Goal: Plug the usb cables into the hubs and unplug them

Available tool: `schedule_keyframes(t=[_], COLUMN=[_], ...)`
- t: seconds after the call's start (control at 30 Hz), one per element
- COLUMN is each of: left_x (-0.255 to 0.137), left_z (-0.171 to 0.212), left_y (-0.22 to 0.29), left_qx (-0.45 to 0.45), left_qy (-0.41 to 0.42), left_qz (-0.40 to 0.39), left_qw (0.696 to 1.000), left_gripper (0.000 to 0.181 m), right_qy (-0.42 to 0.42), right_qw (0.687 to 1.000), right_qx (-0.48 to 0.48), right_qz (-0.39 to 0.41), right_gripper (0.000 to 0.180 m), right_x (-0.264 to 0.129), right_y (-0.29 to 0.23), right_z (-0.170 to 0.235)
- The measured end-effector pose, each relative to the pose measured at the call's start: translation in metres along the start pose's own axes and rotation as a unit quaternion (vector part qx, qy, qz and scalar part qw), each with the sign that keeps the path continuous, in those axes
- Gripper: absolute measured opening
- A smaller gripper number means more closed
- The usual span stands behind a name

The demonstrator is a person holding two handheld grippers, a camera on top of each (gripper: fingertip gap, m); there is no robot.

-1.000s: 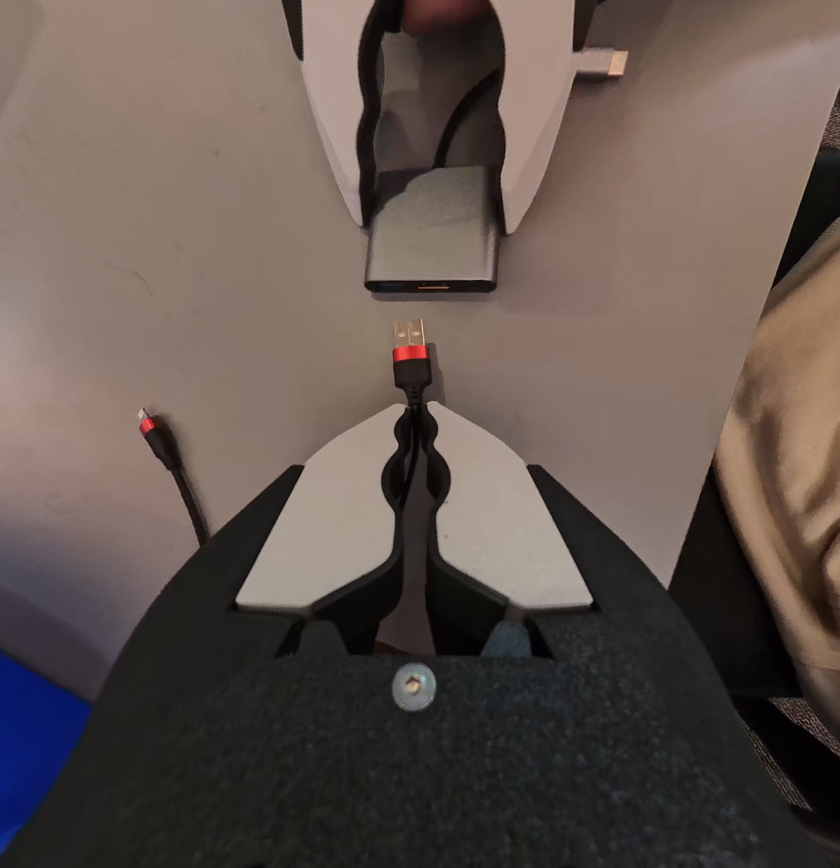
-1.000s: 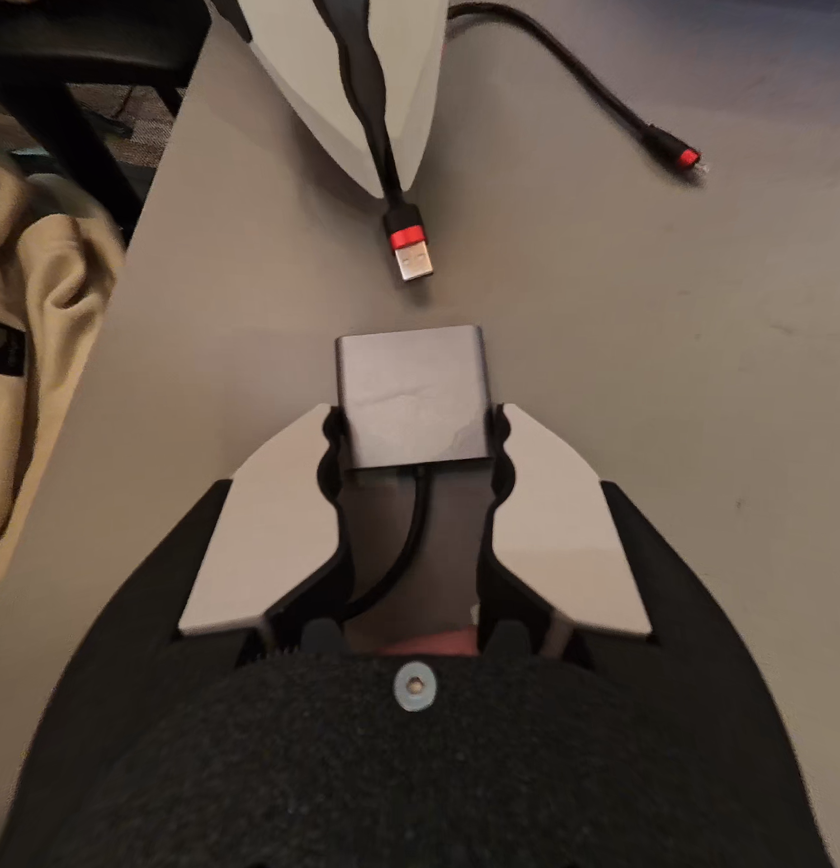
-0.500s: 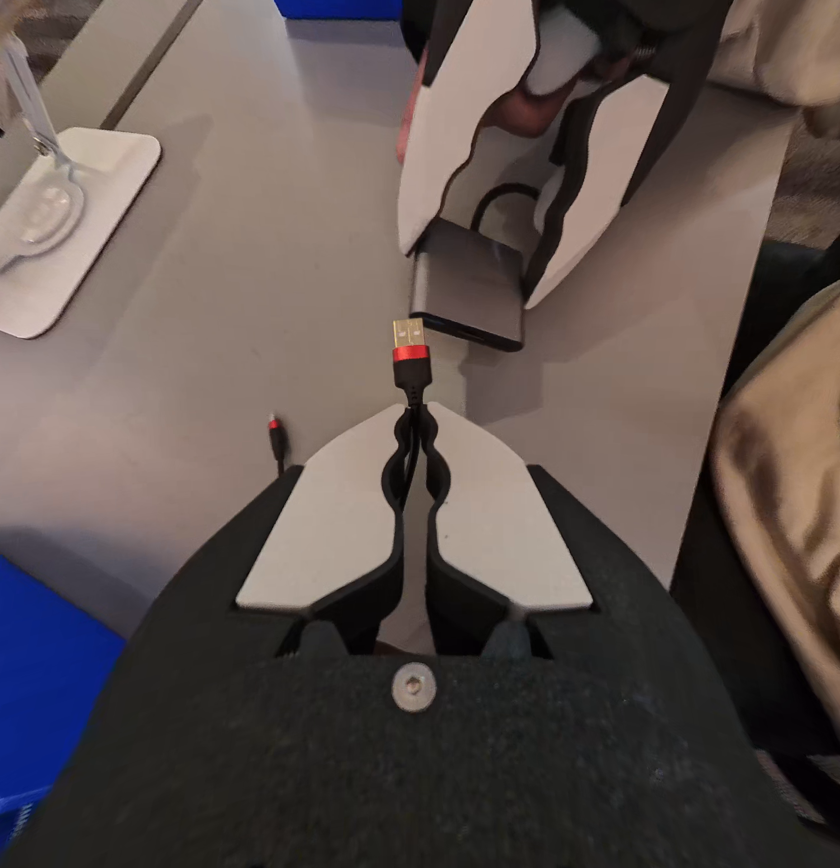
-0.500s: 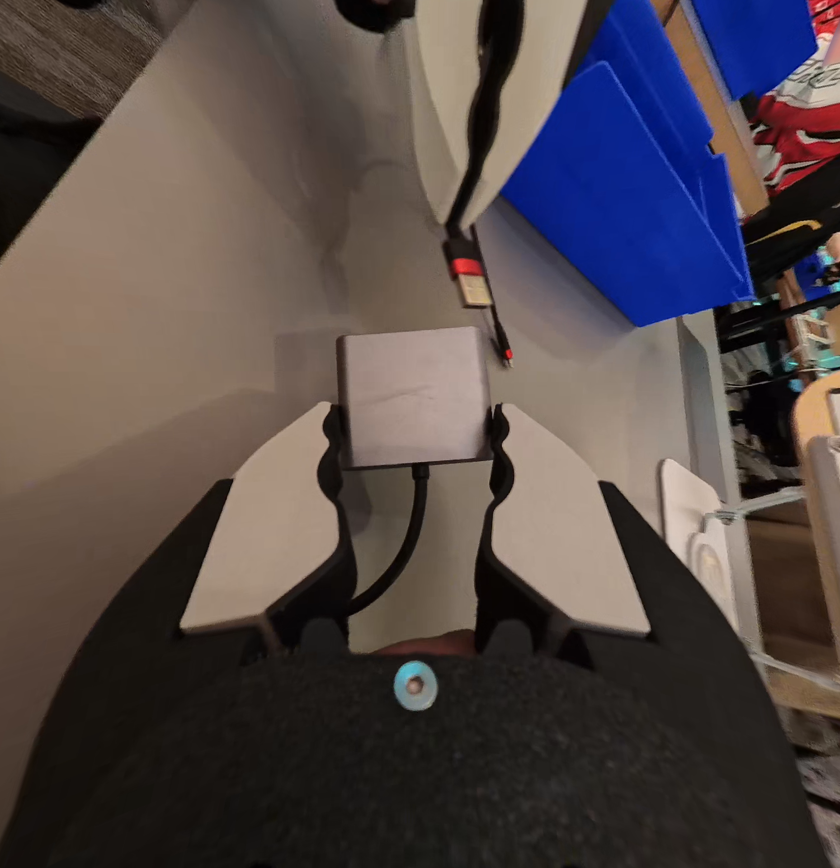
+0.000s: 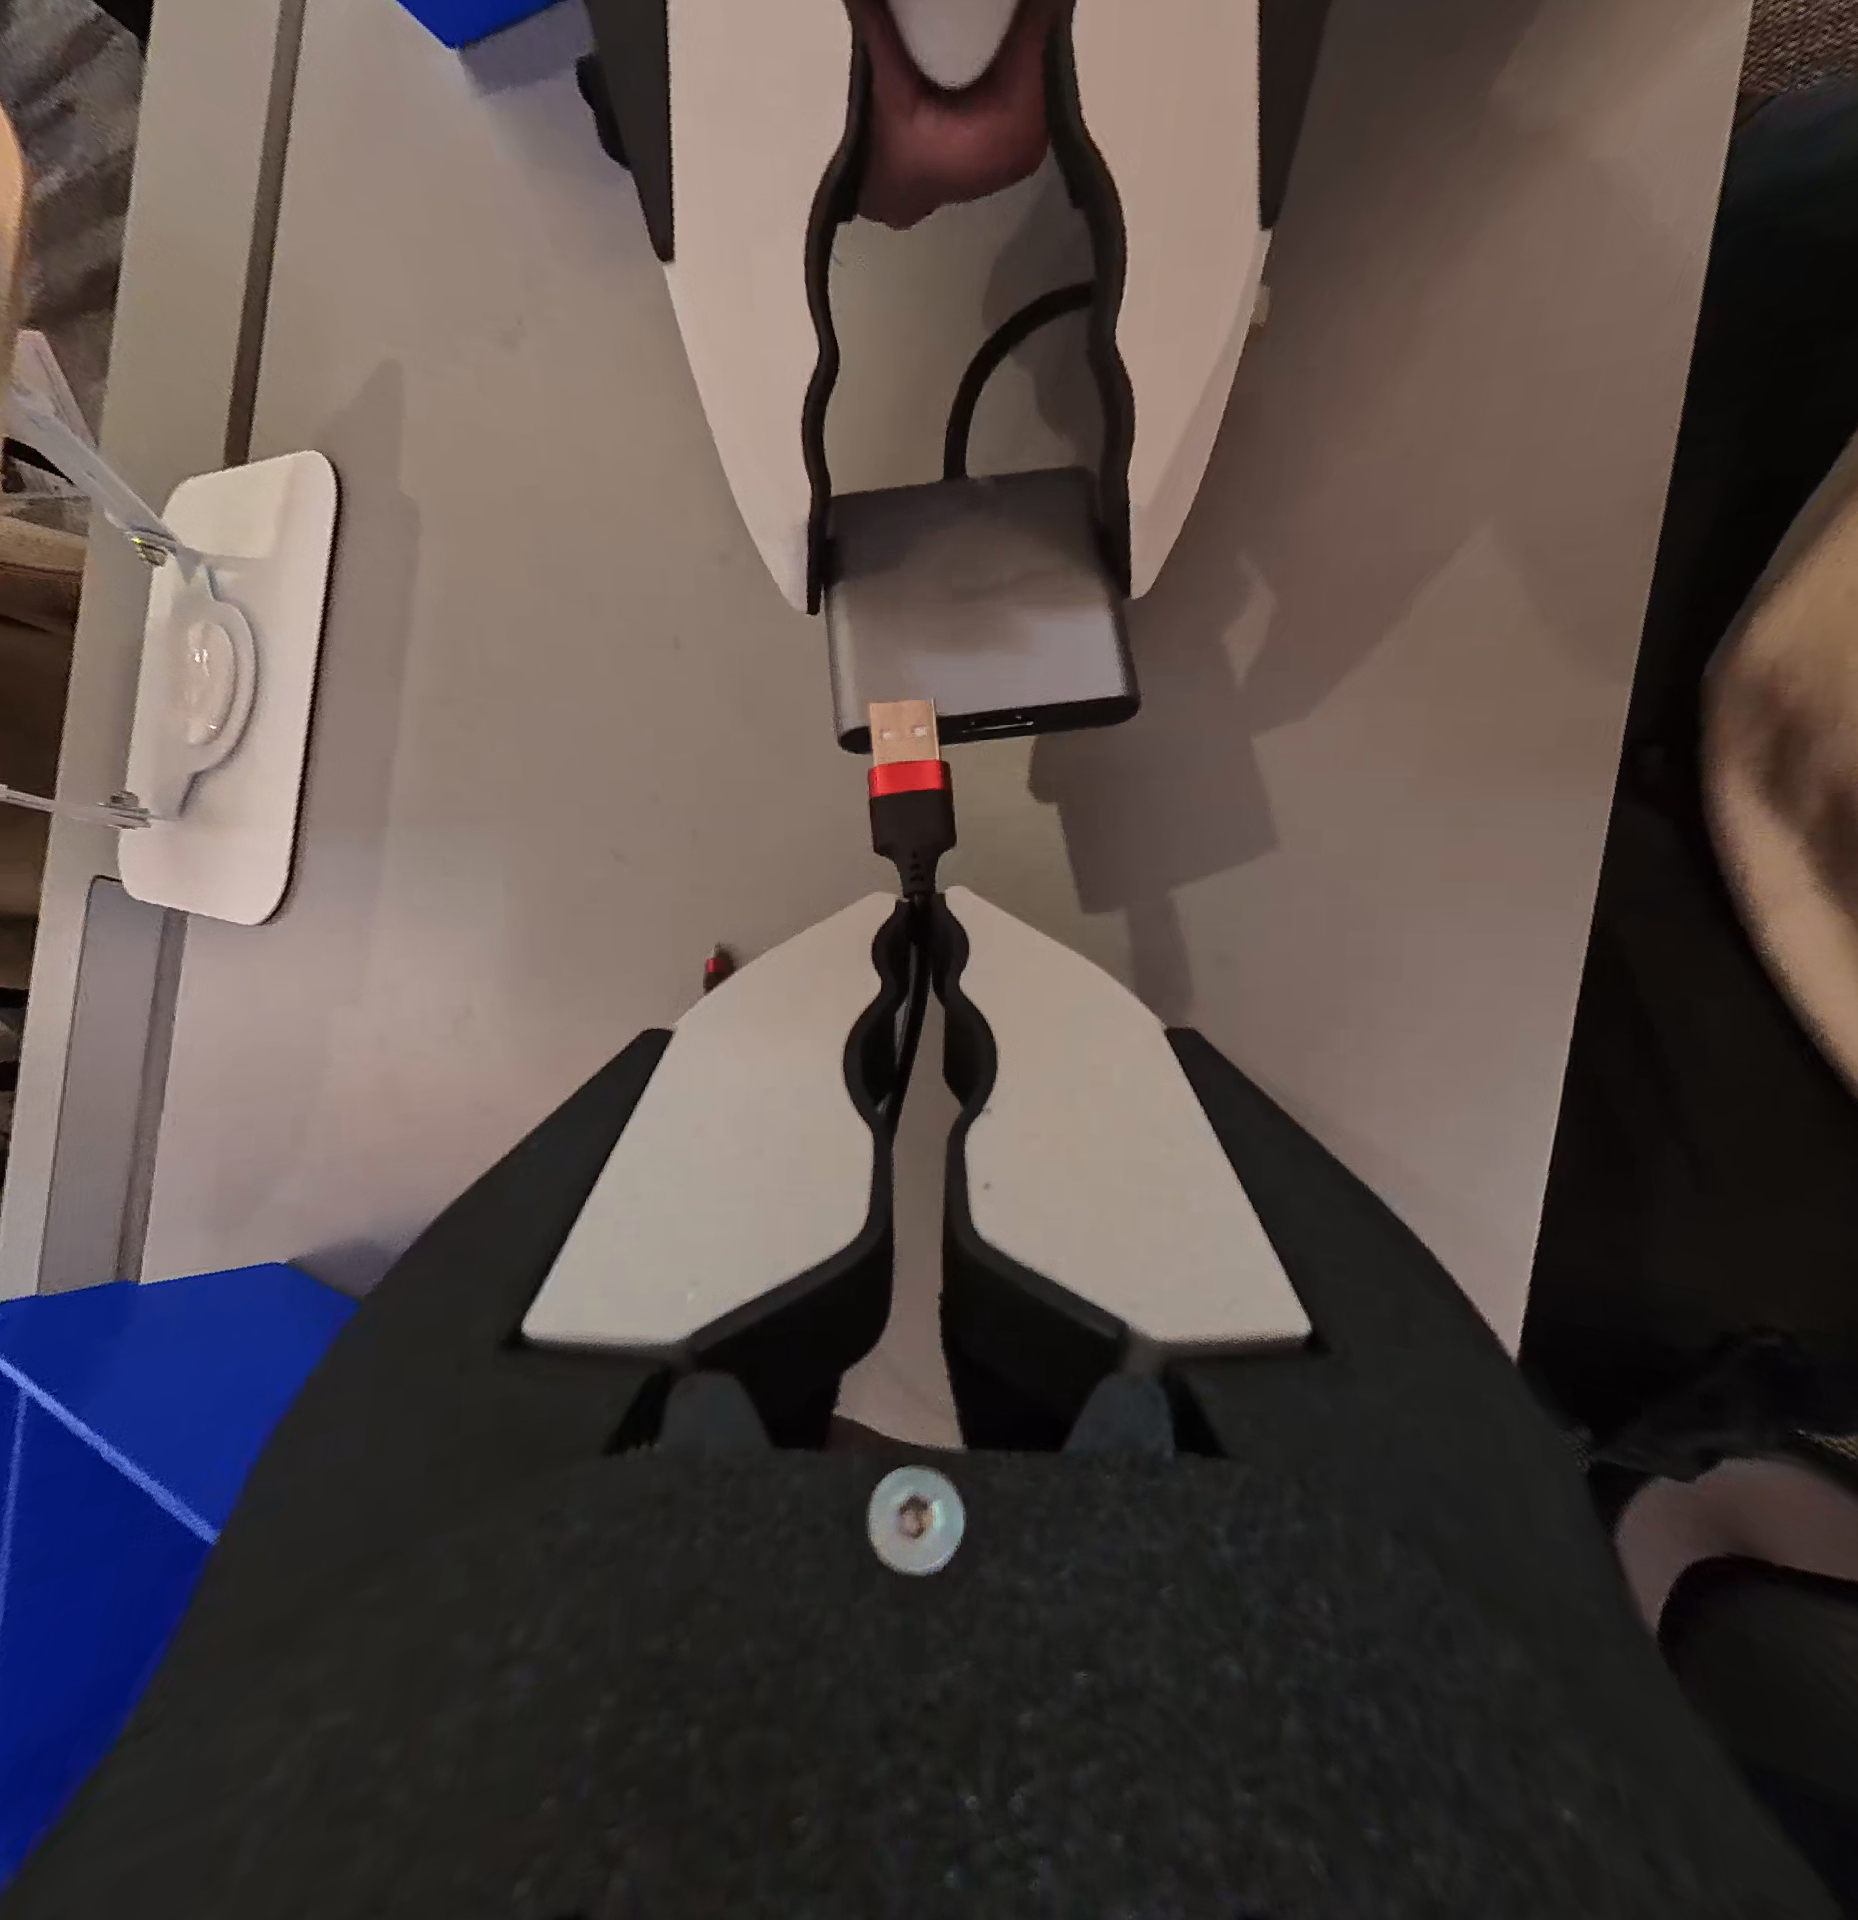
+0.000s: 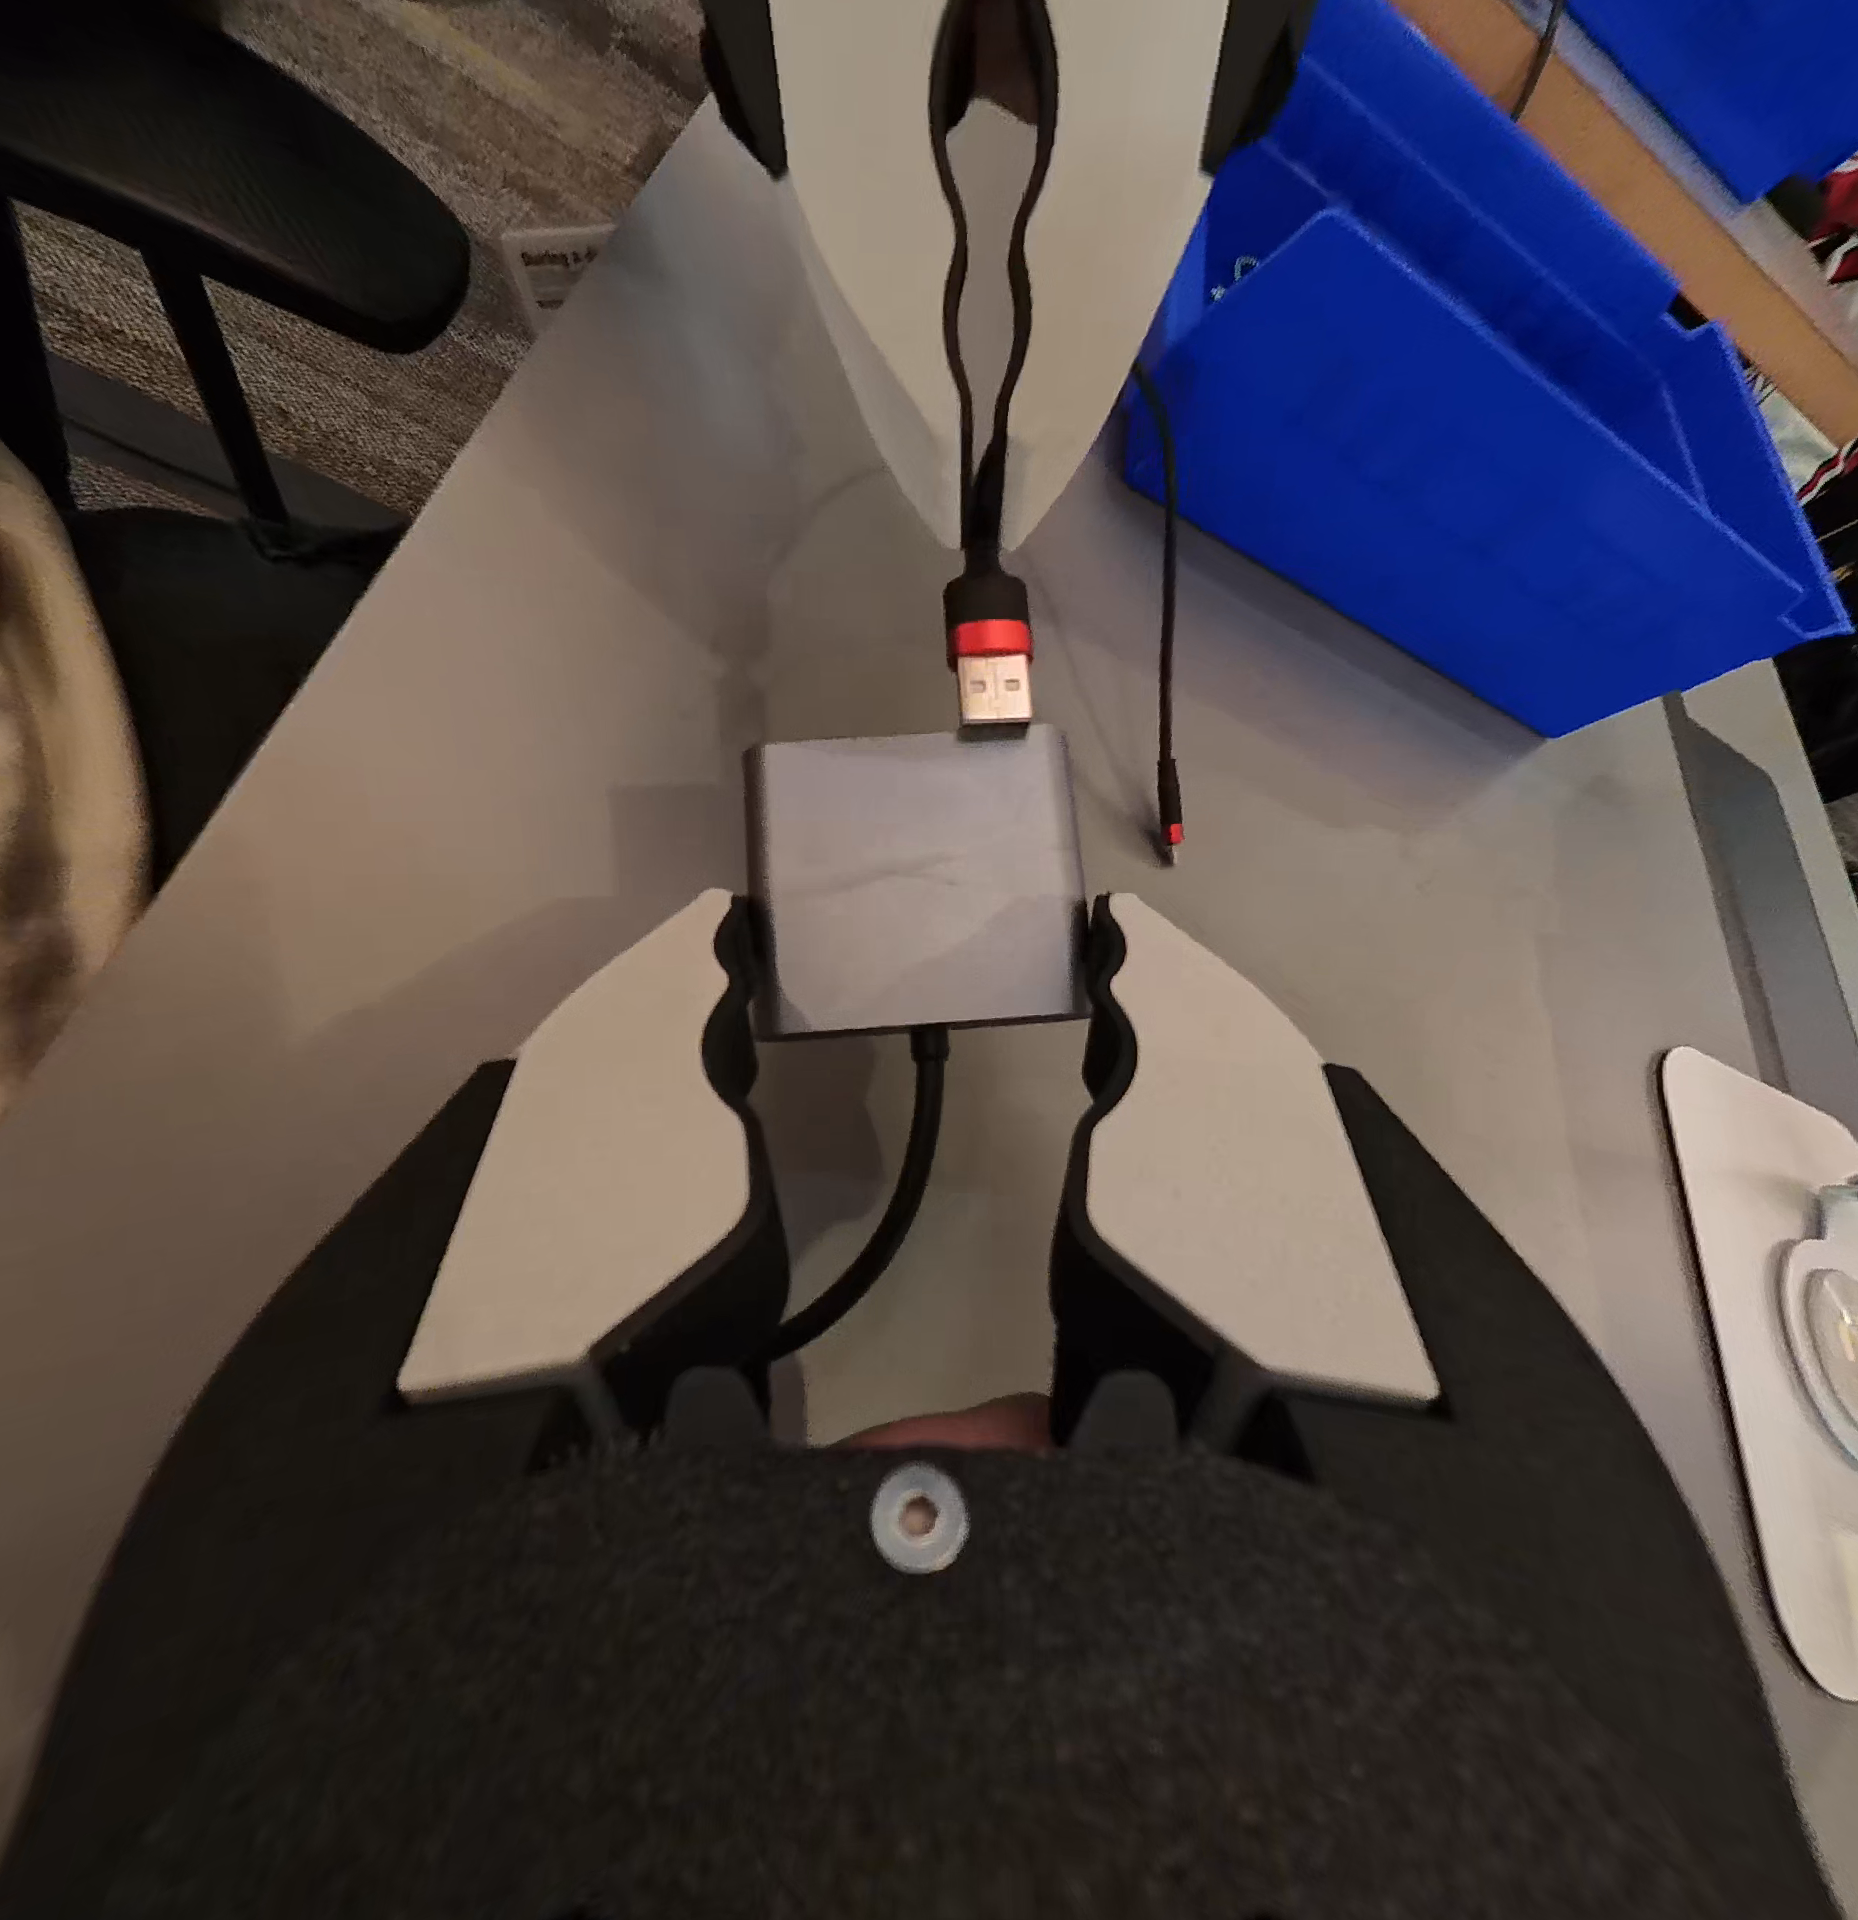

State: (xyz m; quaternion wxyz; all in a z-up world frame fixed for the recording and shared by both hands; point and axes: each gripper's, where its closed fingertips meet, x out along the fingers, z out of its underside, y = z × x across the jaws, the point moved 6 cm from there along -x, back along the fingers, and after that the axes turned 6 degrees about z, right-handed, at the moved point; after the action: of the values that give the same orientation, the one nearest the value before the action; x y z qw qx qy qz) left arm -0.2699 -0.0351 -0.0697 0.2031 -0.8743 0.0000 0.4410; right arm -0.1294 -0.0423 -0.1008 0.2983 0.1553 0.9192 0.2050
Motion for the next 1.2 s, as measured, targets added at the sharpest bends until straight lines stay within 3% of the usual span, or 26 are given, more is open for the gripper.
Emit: schedule_keyframes(t=[0.93,1.2], left_x=[0.012,0.024], left_z=[0.009,0.007], left_y=[0.003,0.002], left_qx=[-0.014,-0.011], left_qy=[-0.044,-0.062], left_qz=[0.014,0.003], left_qw=[0.999,0.998], left_gripper=[0.003,0.003], right_qy=[-0.013,-0.063], right_qw=[1.000,0.998], right_qx=[0.008,0.012], right_qz=[-0.024,-0.027], right_gripper=[0.061,0.061], right_x=[0.005,0.011], right_y=[-0.006,-0.007], right_z=[0.002,0.012])
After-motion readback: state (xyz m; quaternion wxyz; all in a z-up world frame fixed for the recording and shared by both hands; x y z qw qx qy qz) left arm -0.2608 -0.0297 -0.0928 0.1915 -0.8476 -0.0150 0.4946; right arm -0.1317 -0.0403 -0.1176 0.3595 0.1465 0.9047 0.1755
